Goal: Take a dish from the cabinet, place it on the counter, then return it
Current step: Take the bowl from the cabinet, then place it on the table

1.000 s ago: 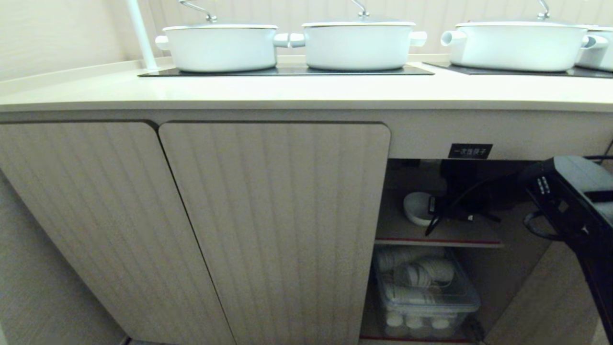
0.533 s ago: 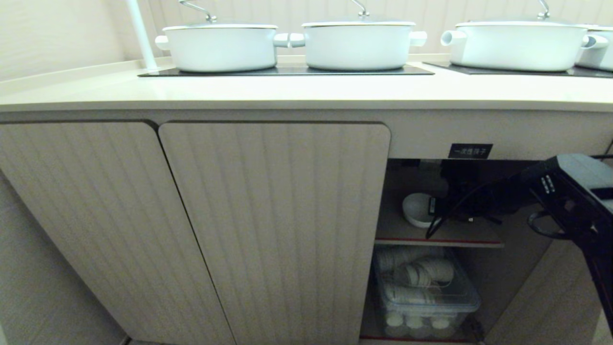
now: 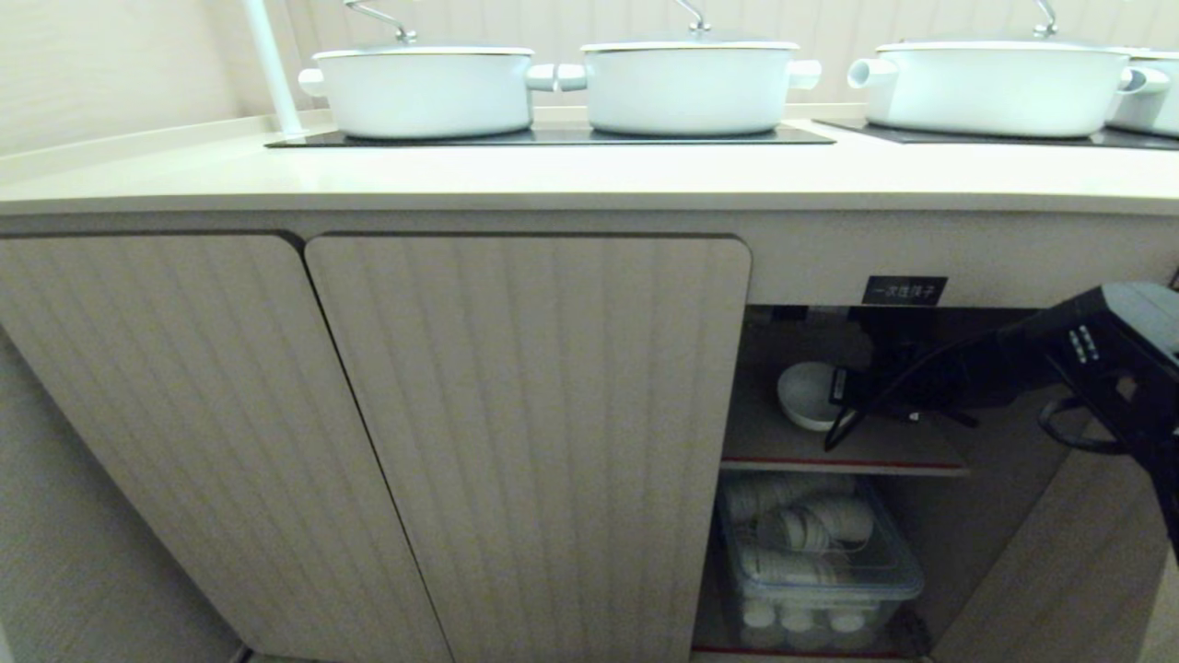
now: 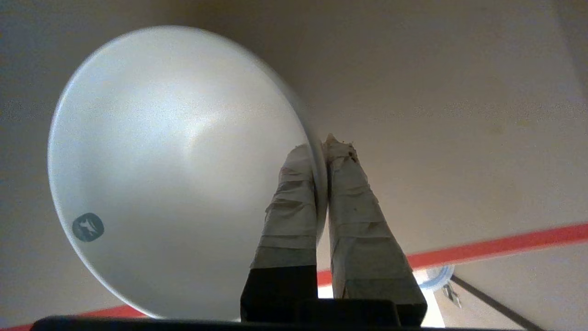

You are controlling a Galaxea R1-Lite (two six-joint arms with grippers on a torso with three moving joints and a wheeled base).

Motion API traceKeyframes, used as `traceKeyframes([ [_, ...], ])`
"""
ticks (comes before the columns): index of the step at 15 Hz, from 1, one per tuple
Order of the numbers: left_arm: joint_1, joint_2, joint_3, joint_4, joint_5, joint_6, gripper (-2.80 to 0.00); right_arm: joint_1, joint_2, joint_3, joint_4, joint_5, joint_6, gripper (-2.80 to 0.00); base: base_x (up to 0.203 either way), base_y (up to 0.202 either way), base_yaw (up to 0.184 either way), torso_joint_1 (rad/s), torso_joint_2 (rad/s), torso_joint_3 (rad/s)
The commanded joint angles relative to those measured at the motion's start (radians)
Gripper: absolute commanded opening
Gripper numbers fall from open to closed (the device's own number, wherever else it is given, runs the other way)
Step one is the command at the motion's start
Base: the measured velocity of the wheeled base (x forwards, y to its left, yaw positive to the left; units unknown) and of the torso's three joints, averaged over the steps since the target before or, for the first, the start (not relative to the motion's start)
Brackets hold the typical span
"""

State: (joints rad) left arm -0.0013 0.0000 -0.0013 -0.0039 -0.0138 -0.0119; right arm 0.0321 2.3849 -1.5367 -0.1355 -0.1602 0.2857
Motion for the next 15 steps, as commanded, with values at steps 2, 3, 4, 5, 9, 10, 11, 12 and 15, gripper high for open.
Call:
traceKeyframes([
  [2,0.000,0.000,0.000,-0.001,0.000,0.000,-2.80,0.002,-0.040,0.050,-0.008,-0.001,0.010,-2.80,0.000,0.000,0.000,0.000,0.00,0.000],
  [3,0.001,0.000,0.000,-0.001,0.000,0.000,-2.80,0.003,-0.054,0.073,-0.013,0.002,0.027,-2.80,0.000,0.000,0.000,0.000,0.00,0.000],
  [4,0.000,0.000,0.000,-0.001,0.000,0.000,-2.80,0.006,-0.070,0.095,-0.015,0.008,0.042,-2.80,0.000,0.000,0.000,0.000,0.00,0.000],
  [5,0.000,0.000,0.000,-0.001,0.000,0.000,-2.80,0.008,-0.082,0.118,-0.016,0.009,0.050,-2.80,0.000,0.000,0.000,0.000,0.00,0.000],
  [9,0.000,0.000,0.000,-0.001,0.000,0.000,-2.80,0.014,-0.123,0.214,-0.051,0.011,0.052,-2.80,0.000,0.000,0.000,0.000,0.00,0.000],
  [10,0.000,0.000,0.000,-0.001,0.000,0.000,-2.80,0.017,-0.133,0.248,-0.067,0.011,0.052,-2.80,0.000,0.000,0.000,0.000,0.00,0.000],
  [11,0.000,0.000,0.000,-0.001,0.000,0.000,-2.80,0.022,-0.141,0.283,-0.084,0.011,0.052,-2.80,0.000,0.000,0.000,0.000,0.00,0.000],
  [12,0.001,0.000,0.000,-0.001,0.000,0.000,-2.80,0.029,-0.148,0.315,-0.106,0.011,0.052,-2.80,0.000,0.000,0.000,0.000,0.00,0.000],
  [15,0.000,0.000,0.000,-0.001,0.000,0.000,-2.80,0.045,-0.166,0.368,-0.145,0.011,0.052,-2.80,0.000,0.000,0.000,0.000,0.00,0.000],
])
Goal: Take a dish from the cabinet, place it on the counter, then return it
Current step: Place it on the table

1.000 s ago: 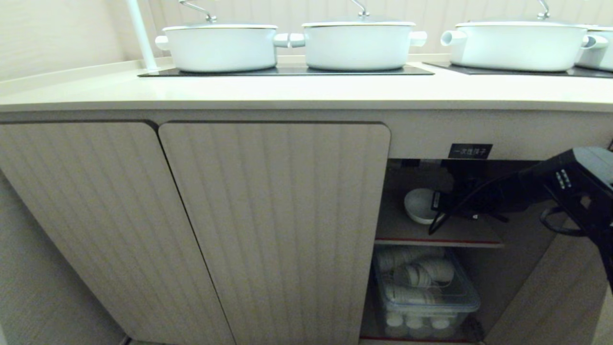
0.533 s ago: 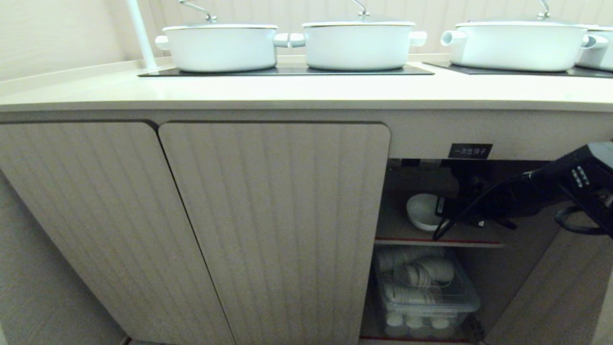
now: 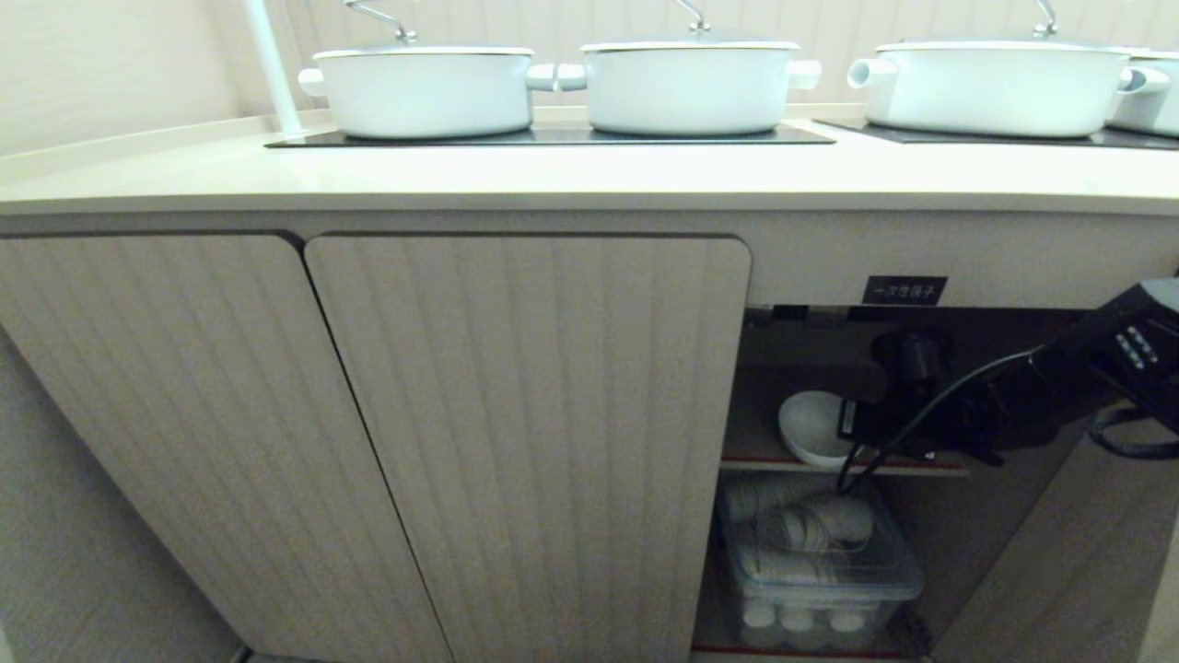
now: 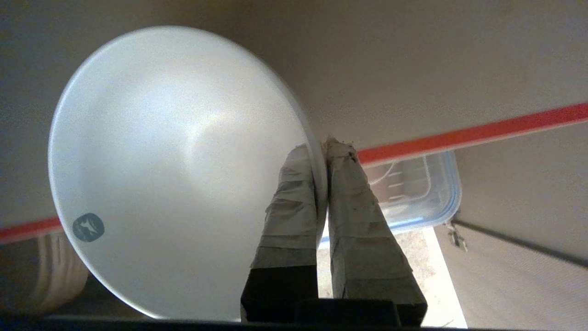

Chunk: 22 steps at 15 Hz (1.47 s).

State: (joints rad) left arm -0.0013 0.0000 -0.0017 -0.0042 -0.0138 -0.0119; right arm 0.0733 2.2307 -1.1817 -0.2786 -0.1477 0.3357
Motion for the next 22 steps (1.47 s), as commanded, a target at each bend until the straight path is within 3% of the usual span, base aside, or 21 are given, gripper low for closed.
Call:
traceKeyframes([
  [1,0.000,0.000,0.000,0.000,0.000,0.000,-2.80,0.005,-0.014,0.015,-0.002,-0.001,0.002,-2.80,0.000,0.000,0.000,0.000,0.00,0.000],
  [10,0.000,0.000,0.000,0.000,0.000,0.000,-2.80,0.013,-0.094,0.126,0.004,0.003,0.004,-2.80,0.000,0.000,0.000,0.000,0.00,0.000],
  [22,0.001,0.000,0.001,0.000,0.000,0.000,-2.80,0.040,-0.313,0.395,-0.003,0.042,-0.004,-2.80,0.000,0.000,0.000,0.000,0.00,0.000],
])
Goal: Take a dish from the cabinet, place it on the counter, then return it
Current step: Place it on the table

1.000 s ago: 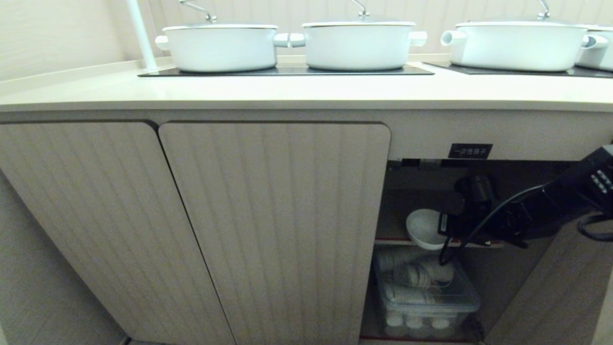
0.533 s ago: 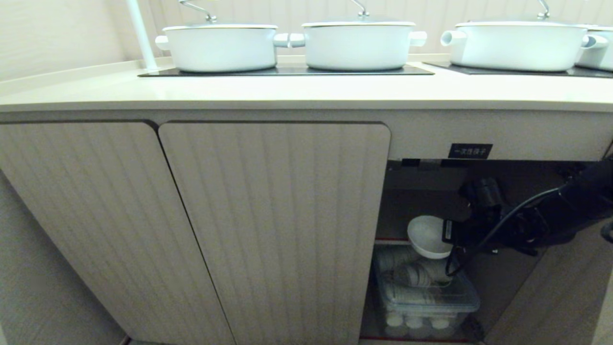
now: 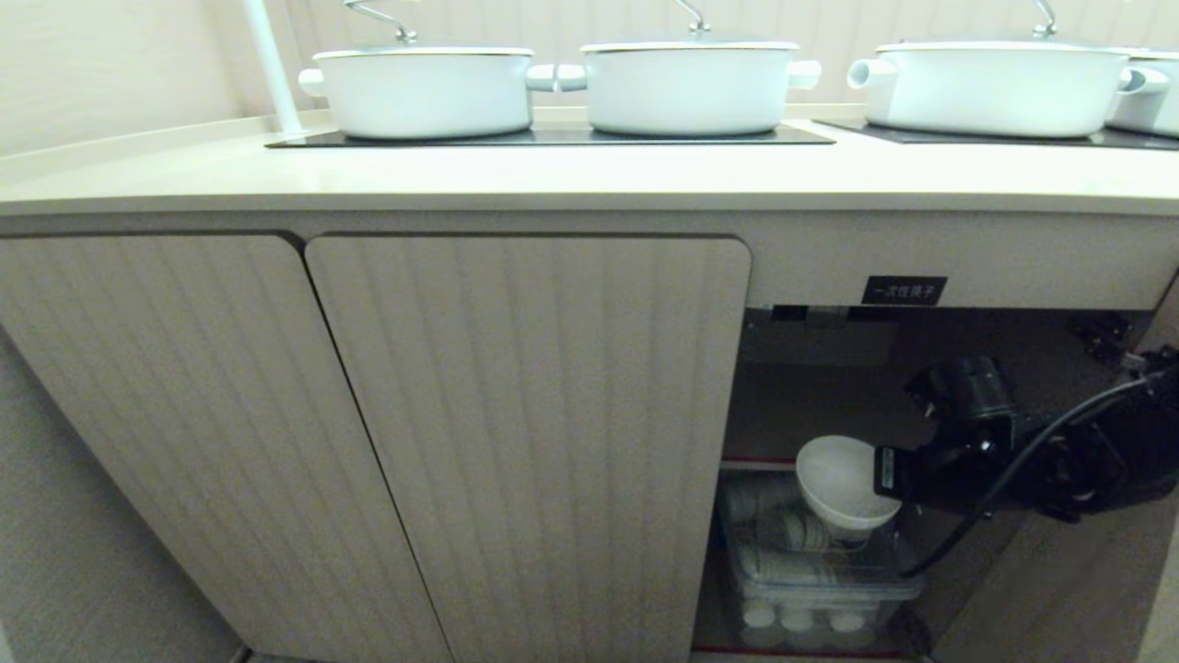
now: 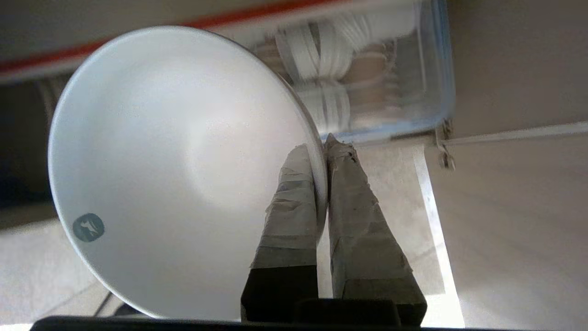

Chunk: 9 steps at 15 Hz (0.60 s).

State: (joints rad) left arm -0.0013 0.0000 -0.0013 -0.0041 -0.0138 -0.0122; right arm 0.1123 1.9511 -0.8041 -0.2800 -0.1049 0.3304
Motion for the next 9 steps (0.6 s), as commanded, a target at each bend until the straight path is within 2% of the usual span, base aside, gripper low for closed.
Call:
traceKeyframes([
  [1,0.000,0.000,0.001,-0.001,0.000,0.000,-2.80,0.005,-0.059,0.045,-0.002,-0.001,0.001,-2.80,0.000,0.000,0.000,0.000,0.00,0.000],
  [9,0.000,0.000,0.000,-0.001,0.000,0.000,-2.80,0.056,-0.244,0.220,-0.004,-0.009,0.008,-2.80,0.000,0.000,0.000,0.000,0.00,0.000],
])
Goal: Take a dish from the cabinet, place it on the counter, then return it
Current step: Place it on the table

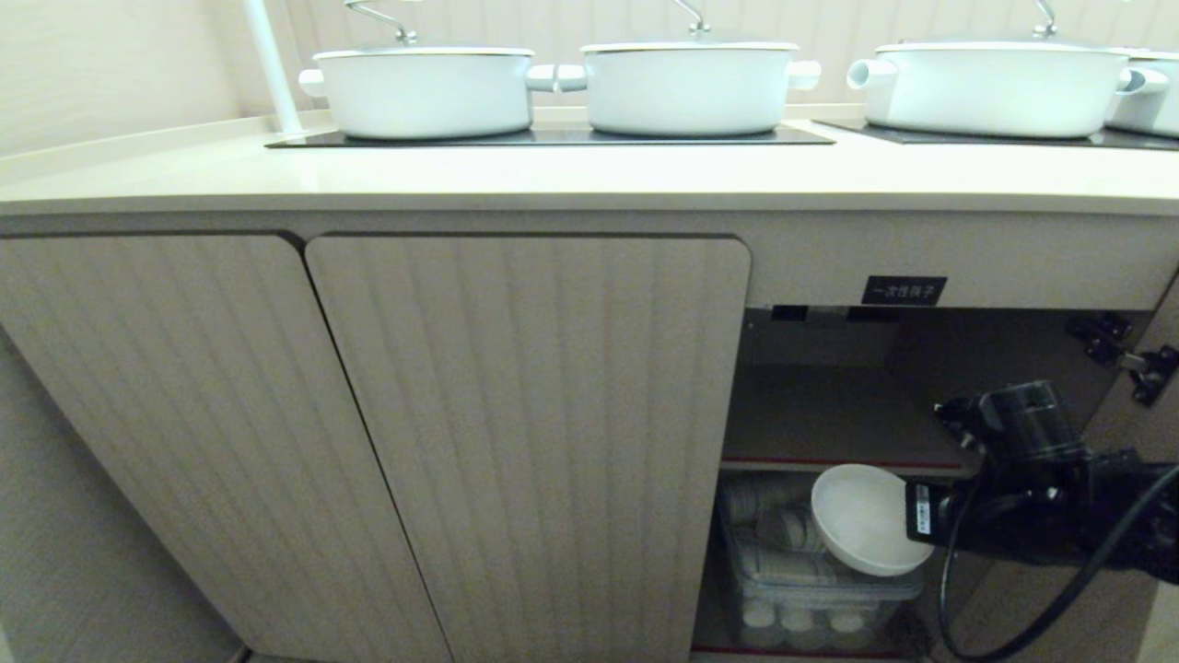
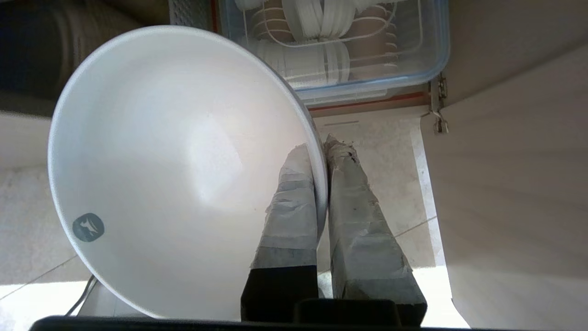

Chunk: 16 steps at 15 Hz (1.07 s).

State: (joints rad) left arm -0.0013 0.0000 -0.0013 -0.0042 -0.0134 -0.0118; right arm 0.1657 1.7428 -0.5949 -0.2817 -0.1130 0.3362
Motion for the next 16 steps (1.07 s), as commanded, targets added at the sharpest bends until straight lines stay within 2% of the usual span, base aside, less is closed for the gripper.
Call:
traceKeyframes([
  [1,0.001,0.000,0.000,0.000,0.000,0.000,-2.80,0.002,-0.062,0.036,-0.002,-0.001,0.003,-2.80,0.000,0.000,0.000,0.000,0.00,0.000],
  [16,0.000,0.000,0.000,0.000,0.000,0.000,-2.80,-0.003,-0.456,0.361,0.017,0.005,0.000,-2.80,0.000,0.000,0.000,0.000,0.00,0.000],
])
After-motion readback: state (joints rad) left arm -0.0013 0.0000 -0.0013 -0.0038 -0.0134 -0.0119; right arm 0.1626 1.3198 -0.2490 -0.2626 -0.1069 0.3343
